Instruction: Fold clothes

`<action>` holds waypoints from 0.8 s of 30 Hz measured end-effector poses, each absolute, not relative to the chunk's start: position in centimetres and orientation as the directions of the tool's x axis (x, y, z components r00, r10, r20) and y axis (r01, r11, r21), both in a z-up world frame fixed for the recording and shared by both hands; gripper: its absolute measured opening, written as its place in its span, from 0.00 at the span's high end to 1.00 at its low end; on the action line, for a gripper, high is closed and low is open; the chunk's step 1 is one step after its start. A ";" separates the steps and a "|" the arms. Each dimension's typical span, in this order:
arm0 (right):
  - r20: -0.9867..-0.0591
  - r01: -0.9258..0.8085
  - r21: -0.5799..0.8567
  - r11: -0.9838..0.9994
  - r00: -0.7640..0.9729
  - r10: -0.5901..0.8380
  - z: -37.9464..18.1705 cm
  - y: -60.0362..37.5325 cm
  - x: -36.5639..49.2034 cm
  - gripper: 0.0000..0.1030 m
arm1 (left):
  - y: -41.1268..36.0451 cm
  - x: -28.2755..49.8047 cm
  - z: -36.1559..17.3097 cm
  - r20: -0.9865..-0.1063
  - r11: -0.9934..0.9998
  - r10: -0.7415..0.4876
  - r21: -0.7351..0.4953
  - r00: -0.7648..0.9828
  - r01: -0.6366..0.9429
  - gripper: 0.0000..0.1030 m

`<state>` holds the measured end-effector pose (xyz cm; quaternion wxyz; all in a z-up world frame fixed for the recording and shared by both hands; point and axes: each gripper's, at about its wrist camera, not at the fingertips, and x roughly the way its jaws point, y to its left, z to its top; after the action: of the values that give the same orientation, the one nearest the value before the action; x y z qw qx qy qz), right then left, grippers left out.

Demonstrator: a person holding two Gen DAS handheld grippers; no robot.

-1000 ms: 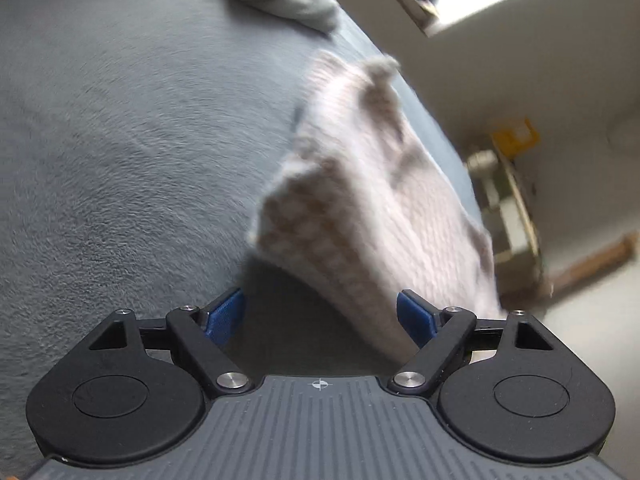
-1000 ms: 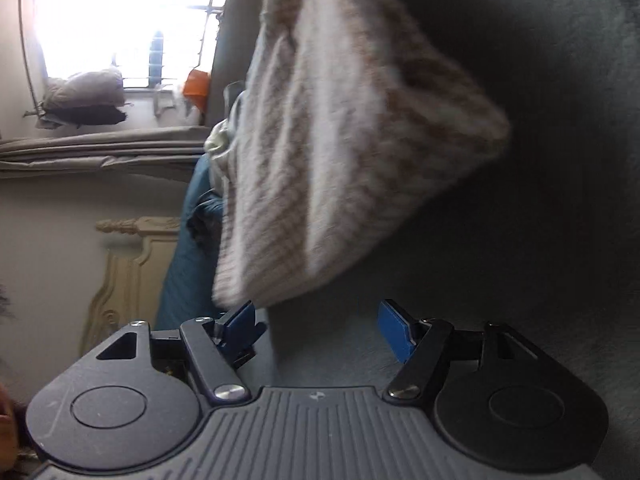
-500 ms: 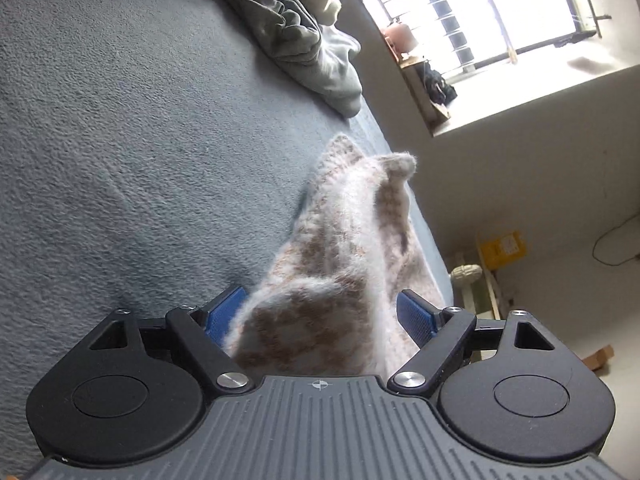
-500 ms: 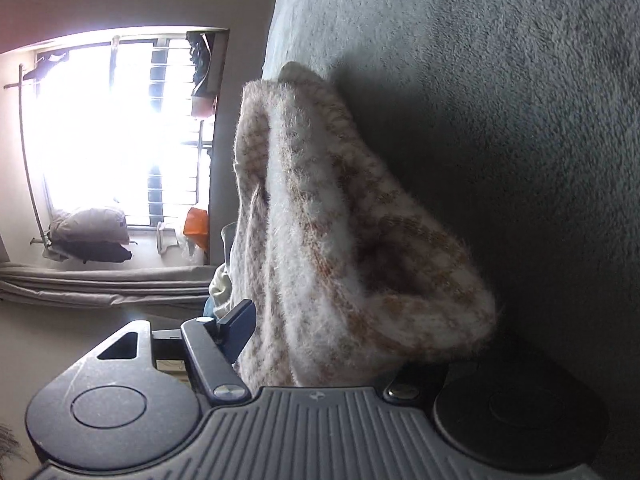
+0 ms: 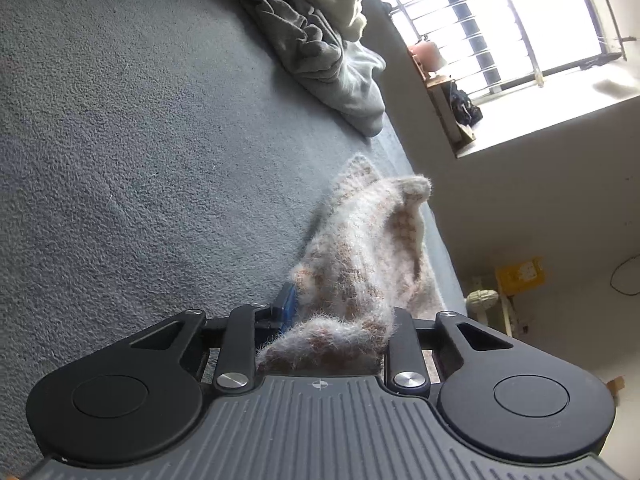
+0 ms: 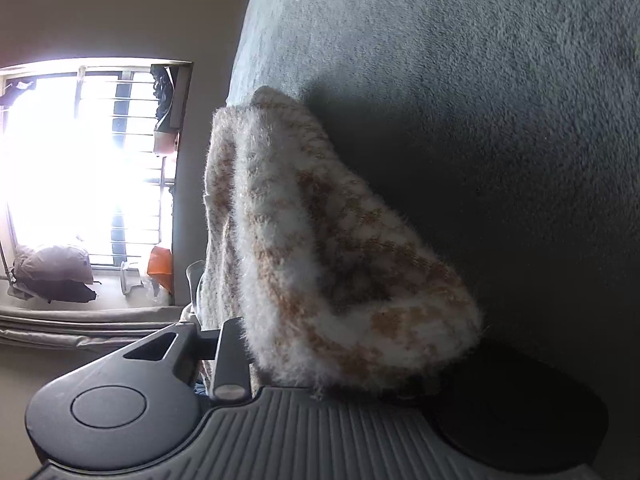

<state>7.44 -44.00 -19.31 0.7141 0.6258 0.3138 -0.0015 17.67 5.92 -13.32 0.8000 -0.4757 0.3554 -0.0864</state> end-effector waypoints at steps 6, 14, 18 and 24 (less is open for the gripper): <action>-0.425 0.367 0.905 0.217 0.819 0.385 -17.6 -43.9 5.3 0.87 | 6.7 16.2 -11.5 -0.451 0.532 -0.498 -0.834 0.740 -0.150 0.88; -0.402 0.338 0.915 0.220 0.812 0.423 -16.2 -43.9 2.3 0.91 | 8.4 12.1 -9.4 -0.430 0.538 -0.538 -0.837 0.725 -0.097 0.93; -0.397 0.322 0.917 0.236 0.797 0.455 -15.3 -43.7 0.5 0.91 | 9.3 10.2 -8.4 -0.430 0.549 -0.554 -0.833 0.713 -0.076 0.94; -0.413 0.335 0.911 0.241 0.756 0.508 -14.2 -43.7 -2.3 0.91 | 10.4 5.6 -7.9 -0.459 0.568 -0.579 -0.820 0.674 -0.070 0.94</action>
<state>-2.33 -43.66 -14.17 0.7088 0.6130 0.3438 0.0609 5.59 10.35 -7.87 0.8036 -0.4372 0.3715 -0.1584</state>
